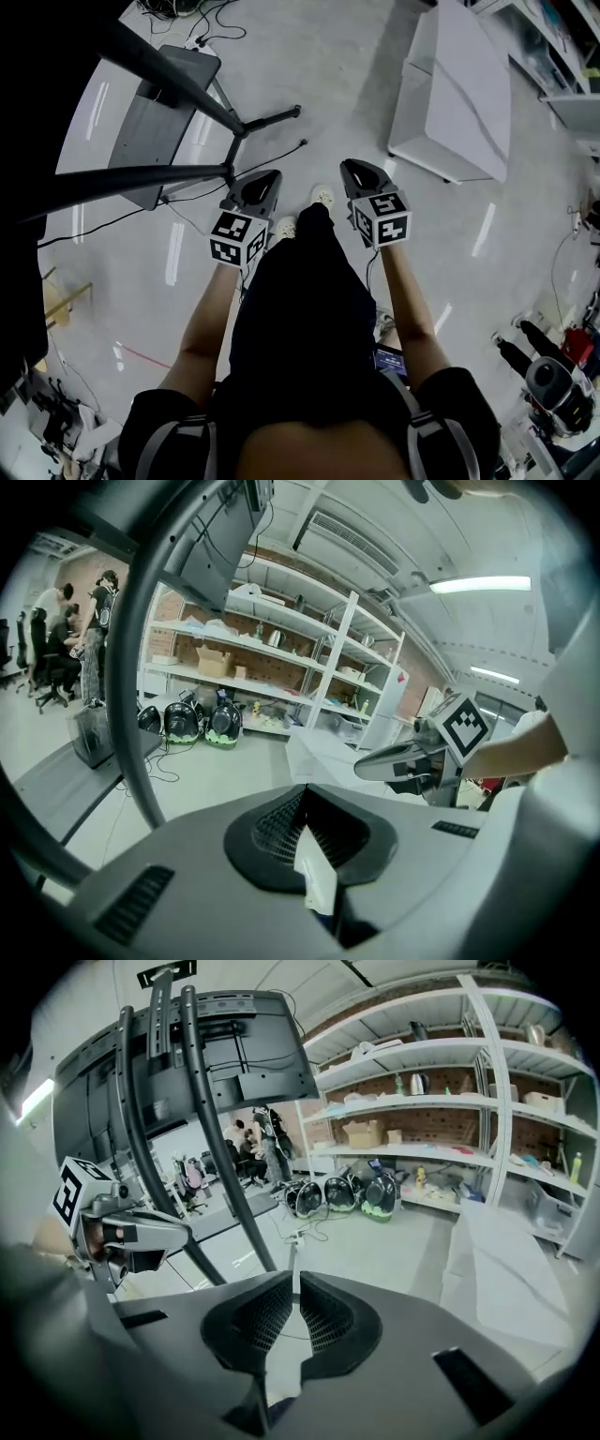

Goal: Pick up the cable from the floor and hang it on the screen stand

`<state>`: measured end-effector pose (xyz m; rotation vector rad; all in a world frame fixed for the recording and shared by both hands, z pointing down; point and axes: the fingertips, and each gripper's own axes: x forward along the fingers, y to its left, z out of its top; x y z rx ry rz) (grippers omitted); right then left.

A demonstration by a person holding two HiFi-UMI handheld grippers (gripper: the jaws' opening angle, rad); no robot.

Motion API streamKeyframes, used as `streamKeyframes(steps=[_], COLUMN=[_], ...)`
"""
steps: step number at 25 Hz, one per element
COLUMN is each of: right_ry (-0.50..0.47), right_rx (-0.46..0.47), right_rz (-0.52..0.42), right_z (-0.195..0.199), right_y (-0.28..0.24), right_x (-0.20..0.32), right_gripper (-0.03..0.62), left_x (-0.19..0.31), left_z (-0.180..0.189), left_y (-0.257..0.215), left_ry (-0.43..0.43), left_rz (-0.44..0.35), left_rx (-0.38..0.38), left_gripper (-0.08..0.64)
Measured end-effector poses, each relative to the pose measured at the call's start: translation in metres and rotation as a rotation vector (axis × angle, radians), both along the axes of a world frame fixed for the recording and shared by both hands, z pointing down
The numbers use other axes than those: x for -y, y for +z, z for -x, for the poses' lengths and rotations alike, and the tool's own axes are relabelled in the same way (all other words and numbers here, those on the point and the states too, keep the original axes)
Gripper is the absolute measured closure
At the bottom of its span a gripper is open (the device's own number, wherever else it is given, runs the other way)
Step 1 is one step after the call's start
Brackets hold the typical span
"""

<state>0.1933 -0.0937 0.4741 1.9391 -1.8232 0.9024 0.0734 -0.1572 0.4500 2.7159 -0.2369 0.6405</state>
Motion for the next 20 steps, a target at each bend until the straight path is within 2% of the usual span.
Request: streamKeyframes(steps=[5, 16, 20], right_ry=[-0.072, -0.124, -0.131], right_rx=[0.015, 0.086, 0.092], right_rz=[0.006, 0.026, 0.037], right_z=[-0.017, -0.045, -0.050], right_y=[0.027, 0.120, 0.145], right_x=[0.024, 0.064, 0.068], right_gripper=[0.565, 0.565, 0.565], left_x=[0.012, 0.035, 0.041], left_z=[-0.019, -0.065, -0.065], left_y=[0.037, 0.136, 0.161], left_ry=[0.000, -0.008, -0.013], left_rz=[0.024, 0.066, 0.069], left_rx=[0.032, 0.086, 0.104], left_gripper=[0.552, 0.552, 0.552])
